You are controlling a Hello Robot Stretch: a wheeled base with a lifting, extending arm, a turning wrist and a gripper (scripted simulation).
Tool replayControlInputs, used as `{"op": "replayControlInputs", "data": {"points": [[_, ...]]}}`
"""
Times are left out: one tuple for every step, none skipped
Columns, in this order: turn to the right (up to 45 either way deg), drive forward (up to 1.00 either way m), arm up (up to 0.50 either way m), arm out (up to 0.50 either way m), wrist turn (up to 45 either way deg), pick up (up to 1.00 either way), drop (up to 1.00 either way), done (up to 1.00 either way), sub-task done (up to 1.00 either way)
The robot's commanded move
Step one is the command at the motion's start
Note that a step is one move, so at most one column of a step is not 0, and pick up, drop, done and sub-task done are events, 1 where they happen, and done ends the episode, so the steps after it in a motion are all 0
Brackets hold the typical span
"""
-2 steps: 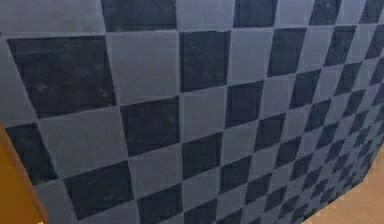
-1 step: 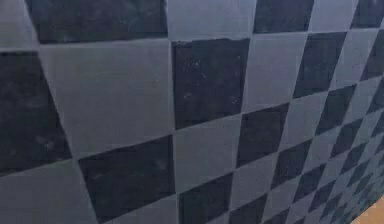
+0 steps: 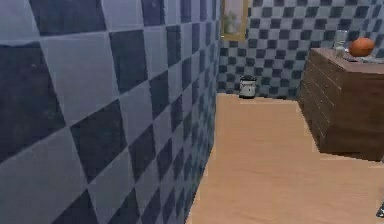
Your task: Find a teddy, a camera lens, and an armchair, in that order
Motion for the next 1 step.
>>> {"op": "replayControlInputs", "data": {"points": [[21.0,0.0,0.0,0.0,0.0,0.0,0.0,0.0,0.0]]}}
